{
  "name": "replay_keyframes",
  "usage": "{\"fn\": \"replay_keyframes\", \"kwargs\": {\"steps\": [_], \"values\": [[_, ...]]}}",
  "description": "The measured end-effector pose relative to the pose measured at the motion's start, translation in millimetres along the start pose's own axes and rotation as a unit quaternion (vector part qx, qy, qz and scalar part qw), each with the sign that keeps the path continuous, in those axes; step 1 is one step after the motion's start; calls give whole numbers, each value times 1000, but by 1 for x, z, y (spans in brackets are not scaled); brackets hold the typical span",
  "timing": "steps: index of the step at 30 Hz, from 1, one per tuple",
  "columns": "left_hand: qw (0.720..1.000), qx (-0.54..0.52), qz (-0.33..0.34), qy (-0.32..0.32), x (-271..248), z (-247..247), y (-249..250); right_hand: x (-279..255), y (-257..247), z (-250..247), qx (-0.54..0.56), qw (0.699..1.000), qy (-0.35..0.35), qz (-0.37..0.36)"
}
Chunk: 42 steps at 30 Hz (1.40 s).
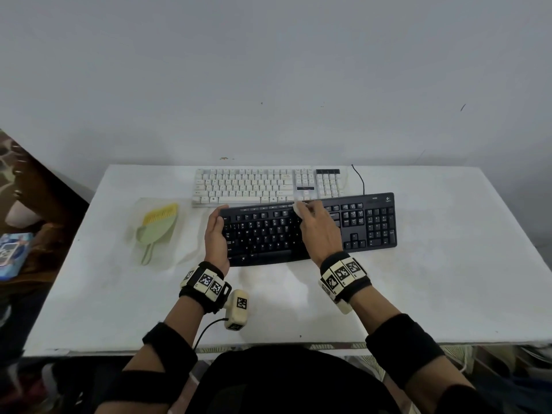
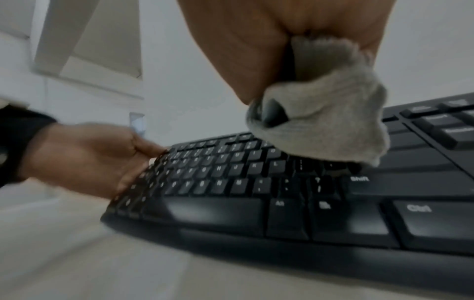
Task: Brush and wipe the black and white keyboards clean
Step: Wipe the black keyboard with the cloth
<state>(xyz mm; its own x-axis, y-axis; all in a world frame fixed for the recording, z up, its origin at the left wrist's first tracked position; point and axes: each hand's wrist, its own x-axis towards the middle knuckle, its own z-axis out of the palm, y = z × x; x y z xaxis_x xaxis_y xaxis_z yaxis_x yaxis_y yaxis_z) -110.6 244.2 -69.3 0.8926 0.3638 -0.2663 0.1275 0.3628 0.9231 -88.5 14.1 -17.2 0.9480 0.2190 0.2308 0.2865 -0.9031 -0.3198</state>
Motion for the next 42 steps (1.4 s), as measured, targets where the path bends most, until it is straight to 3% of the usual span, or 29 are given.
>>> {"fn": "replay_keyframes", "kwargs": {"steps": [2, 4, 9, 12, 23, 29, 37, 42], "values": [[1000, -2, -2, 3, 0, 0, 0, 2, 0, -5, 12, 998, 15, 66], [1000, -3, -8, 8, -2, 0, 2, 5, -6, -7, 40, 996, 27, 75], [1000, -22, -12, 8, -4, 3, 5, 9, -62, 9, 82, 993, 19, -87], [999, -33, -4, 6, -4, 2, 4, 16, -91, 23, 66, 990, -3, -123], [999, -31, -8, -2, -5, 1, 5, 16, -70, 18, 19, 999, -1, -51], [999, -49, -9, -5, -7, 1, 5, 17, -90, 24, 15, 993, -28, -111], [999, -41, -13, 1, -6, 2, 4, 20, -71, 11, 17, 999, -28, 3], [998, -59, -15, 8, -6, 3, 6, 20, -91, 17, 45, 995, -31, -84]]}}
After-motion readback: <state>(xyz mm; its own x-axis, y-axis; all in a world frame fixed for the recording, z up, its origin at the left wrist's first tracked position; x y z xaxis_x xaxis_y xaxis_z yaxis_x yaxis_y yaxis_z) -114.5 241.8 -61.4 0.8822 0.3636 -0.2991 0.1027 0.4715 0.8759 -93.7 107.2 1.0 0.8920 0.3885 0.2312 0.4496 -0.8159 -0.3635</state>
